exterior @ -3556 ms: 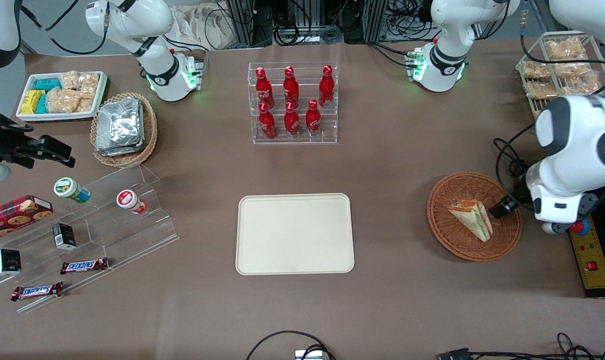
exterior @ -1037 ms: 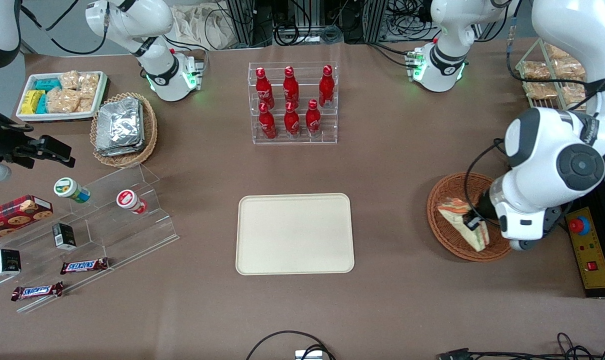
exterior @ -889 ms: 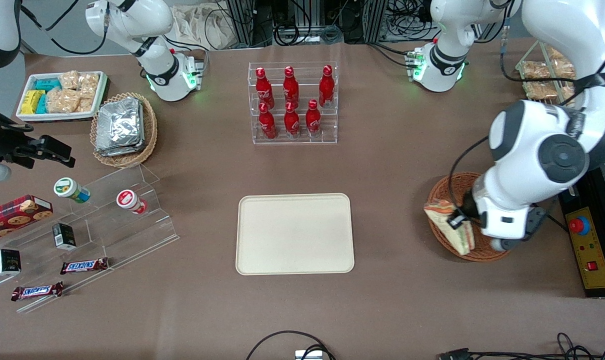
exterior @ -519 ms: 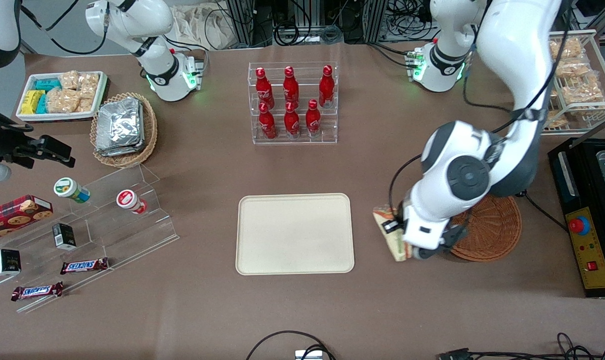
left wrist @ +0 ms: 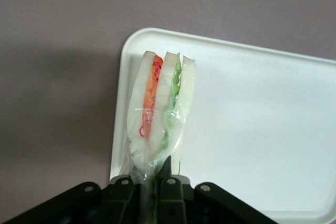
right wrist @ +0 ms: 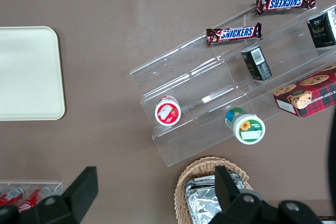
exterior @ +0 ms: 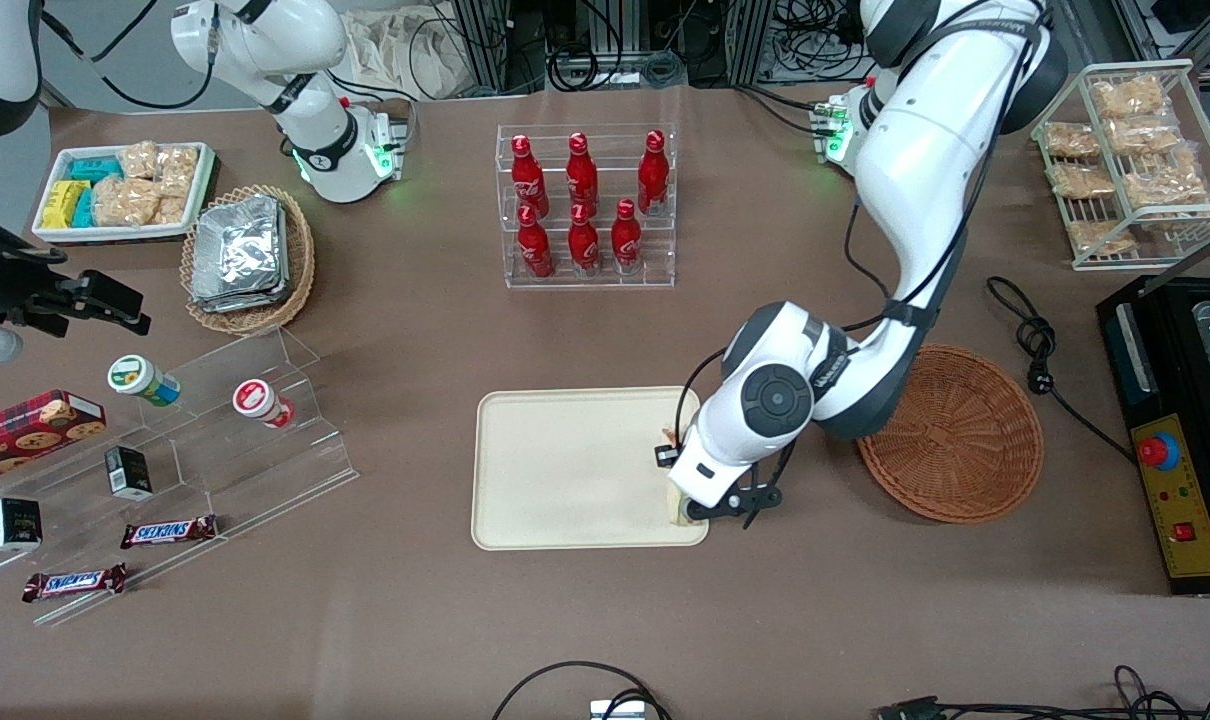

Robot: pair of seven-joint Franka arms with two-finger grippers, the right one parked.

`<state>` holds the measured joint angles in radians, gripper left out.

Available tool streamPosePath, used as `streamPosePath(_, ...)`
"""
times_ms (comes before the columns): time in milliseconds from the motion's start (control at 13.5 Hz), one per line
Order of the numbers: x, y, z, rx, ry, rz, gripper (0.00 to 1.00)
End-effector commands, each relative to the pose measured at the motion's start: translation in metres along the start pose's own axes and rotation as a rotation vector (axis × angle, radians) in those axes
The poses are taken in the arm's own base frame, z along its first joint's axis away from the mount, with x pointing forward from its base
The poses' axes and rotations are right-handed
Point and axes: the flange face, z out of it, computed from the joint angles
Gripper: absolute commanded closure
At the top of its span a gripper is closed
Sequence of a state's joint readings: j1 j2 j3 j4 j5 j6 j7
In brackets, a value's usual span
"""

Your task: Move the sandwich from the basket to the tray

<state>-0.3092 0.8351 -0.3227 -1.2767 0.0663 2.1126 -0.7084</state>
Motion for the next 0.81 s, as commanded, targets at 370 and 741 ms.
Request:
streamPosePath(370,-0.01,0.011,0.027,0.017,-0.016,0.059,0.0)
streamPosePath(741,-0.021,-0.002,-0.058,0.015,0.034,-0.029,0.0)
